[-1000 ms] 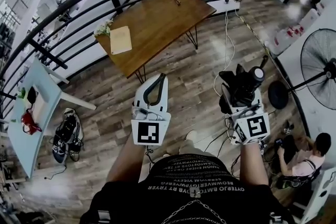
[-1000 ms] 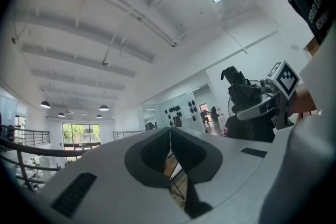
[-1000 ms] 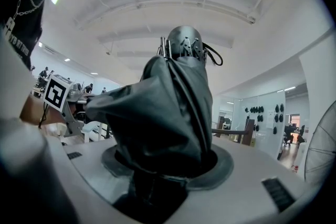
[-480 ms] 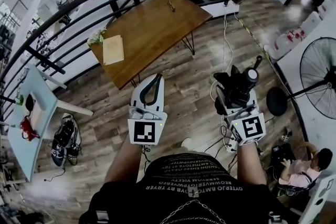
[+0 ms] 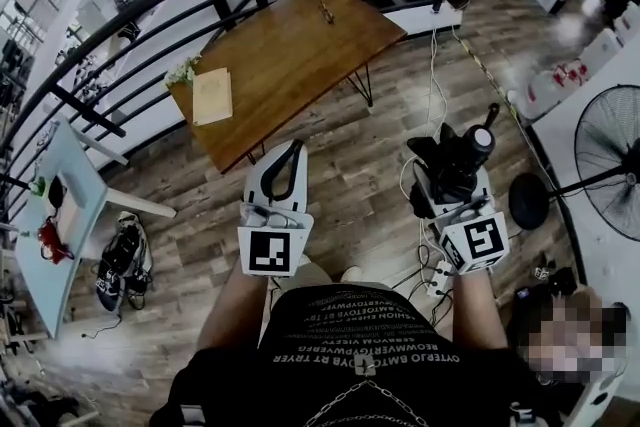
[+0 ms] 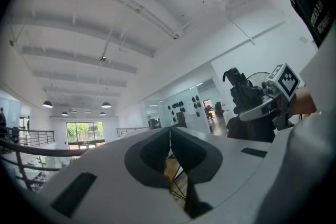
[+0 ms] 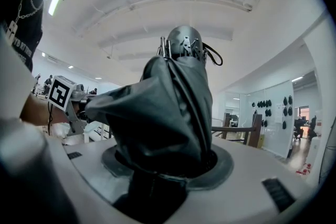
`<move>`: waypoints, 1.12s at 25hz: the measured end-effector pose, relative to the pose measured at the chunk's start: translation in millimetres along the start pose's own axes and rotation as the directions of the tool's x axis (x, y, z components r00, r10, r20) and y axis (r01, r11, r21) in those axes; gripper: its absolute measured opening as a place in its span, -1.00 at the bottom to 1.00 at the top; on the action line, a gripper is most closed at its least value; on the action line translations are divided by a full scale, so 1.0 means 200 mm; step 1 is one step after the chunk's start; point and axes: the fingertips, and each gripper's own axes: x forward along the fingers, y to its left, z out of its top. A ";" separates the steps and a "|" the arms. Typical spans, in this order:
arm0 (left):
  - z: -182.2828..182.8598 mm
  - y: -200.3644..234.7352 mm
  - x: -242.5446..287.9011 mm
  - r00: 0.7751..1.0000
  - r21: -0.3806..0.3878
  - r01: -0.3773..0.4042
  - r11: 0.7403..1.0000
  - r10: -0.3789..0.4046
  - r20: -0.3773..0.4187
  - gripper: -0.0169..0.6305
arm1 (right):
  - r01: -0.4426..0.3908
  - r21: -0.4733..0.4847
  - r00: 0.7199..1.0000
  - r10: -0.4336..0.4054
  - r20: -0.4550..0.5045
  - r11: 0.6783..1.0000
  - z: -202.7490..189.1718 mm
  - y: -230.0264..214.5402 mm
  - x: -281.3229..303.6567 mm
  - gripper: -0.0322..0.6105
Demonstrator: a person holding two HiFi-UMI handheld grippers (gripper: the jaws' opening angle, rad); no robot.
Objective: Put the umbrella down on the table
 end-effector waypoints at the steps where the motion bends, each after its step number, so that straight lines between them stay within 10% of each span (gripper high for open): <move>1: 0.00 0.01 0.00 1.000 0.001 -0.002 1.000 0.002 0.001 -0.86 | -0.001 0.001 1.000 0.001 0.002 1.000 0.00 -0.01 0.01 -0.13; 28: -0.15 0.35 0.56 0.996 0.030 0.084 0.996 -0.084 -0.023 -0.85 | -0.001 0.024 1.000 0.002 -0.027 1.000 0.01 -0.15 0.61 -0.13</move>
